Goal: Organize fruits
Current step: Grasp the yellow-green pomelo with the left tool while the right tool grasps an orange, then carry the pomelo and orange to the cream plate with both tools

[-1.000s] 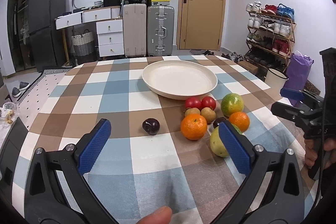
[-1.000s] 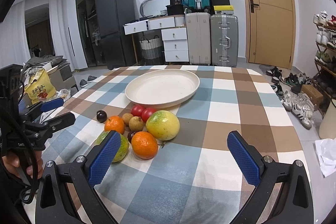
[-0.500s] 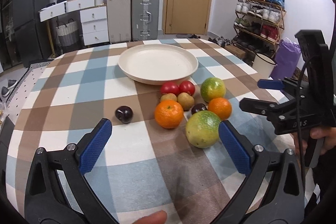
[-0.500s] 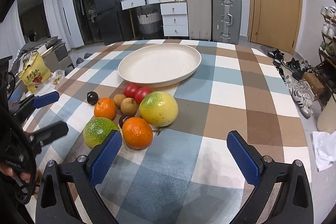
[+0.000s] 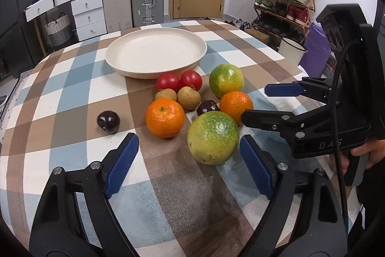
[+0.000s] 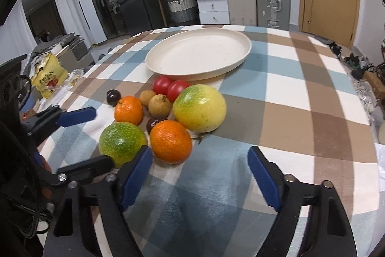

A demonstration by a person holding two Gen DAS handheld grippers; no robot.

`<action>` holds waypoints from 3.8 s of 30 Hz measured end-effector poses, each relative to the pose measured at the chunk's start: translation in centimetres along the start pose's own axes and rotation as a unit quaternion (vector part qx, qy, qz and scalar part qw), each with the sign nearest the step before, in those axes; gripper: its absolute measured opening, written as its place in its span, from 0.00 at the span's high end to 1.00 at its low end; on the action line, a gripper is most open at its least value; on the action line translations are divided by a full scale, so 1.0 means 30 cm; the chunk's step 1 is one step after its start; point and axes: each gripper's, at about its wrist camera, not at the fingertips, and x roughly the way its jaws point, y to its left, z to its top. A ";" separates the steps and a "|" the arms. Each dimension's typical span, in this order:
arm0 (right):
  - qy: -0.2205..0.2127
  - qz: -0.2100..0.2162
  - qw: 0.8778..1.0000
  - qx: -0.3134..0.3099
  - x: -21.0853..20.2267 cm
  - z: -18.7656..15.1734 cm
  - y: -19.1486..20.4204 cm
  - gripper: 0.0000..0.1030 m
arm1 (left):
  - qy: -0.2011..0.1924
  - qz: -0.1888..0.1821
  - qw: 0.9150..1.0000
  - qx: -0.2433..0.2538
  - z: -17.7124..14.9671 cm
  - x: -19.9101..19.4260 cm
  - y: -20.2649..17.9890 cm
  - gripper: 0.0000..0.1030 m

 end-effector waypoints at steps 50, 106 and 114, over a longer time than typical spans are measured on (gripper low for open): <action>-0.058 0.054 0.997 -0.003 -0.154 -0.044 0.074 0.65 | -0.059 -0.056 0.996 -0.032 0.003 -0.166 0.043 0.56; -0.102 0.040 0.993 0.039 0.091 0.353 -0.074 0.65 | -0.090 0.024 0.993 -0.071 0.372 0.215 0.324 0.57; -0.080 0.036 0.995 0.045 0.161 0.358 -0.093 0.65 | -0.077 0.026 0.994 -0.073 0.371 0.284 0.342 0.61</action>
